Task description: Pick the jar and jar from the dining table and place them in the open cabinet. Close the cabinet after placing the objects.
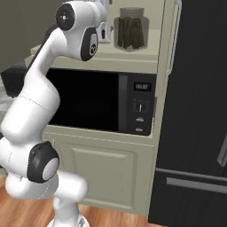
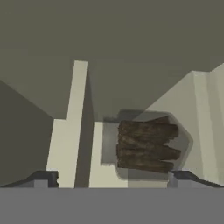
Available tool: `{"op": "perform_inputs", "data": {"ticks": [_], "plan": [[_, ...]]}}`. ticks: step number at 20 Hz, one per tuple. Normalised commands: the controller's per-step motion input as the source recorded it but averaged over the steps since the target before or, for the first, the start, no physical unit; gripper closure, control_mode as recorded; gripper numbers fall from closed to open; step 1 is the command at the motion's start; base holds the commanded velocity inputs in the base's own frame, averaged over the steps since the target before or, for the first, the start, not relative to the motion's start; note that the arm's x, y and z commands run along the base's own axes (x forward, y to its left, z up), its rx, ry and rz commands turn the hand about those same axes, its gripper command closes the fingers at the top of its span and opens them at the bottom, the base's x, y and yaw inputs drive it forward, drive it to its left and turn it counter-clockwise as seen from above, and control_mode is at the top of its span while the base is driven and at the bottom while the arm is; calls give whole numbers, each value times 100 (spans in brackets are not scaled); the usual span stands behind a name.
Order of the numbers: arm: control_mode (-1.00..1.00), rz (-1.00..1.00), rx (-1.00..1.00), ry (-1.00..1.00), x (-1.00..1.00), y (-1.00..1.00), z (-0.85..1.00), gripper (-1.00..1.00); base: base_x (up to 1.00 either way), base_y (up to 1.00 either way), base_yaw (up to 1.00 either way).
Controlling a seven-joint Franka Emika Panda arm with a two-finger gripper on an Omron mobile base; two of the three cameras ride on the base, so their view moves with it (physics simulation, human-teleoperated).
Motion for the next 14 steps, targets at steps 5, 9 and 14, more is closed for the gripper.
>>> {"op": "perform_inputs", "data": {"ticks": [5,9,14], "plan": [[-100,-10,-10,18,-95,4,-29,-100,0,0,0],[-100,-10,-8,23,-78,10,-21,-100,0,0,0],[-100,-6,-5,28,-65,22,-21,-100,0,0,0]]}}
